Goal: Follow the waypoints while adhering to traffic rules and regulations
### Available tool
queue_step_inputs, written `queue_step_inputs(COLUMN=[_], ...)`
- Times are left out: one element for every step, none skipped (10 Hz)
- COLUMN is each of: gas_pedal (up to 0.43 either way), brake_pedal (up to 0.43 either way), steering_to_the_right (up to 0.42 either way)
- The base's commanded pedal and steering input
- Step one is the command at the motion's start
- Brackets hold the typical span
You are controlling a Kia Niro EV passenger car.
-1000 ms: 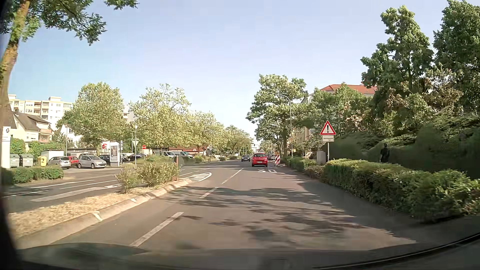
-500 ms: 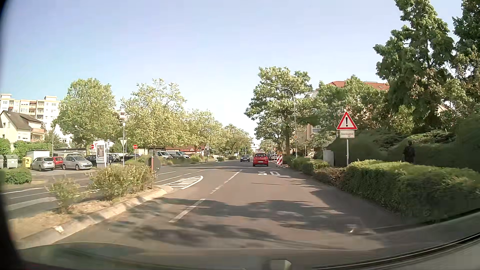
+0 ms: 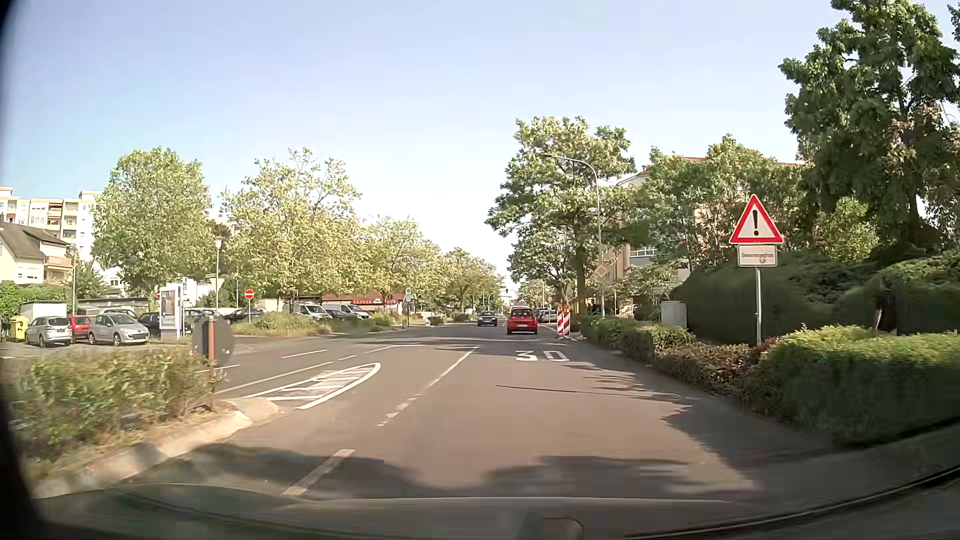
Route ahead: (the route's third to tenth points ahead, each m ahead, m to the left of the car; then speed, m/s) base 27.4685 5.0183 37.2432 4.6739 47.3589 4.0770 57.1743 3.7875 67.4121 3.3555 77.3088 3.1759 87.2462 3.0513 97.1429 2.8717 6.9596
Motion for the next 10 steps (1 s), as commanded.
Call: queue_step_inputs(gas_pedal=[0.047, 0.047, 0.047, 0.047, 0.047, 0.047, 0.047, 0.047, 0.047, 0.047], brake_pedal=[0.030, 0.024, 0.030, 0.030, 0.030, 0.030, 0.030, 0.030, 0.030, 0.030], steering_to_the_right=[0.003, 0.004, 0.003, 0.004, 0.004, 0.004, 0.004, 0.003, 0.004, 0.004])
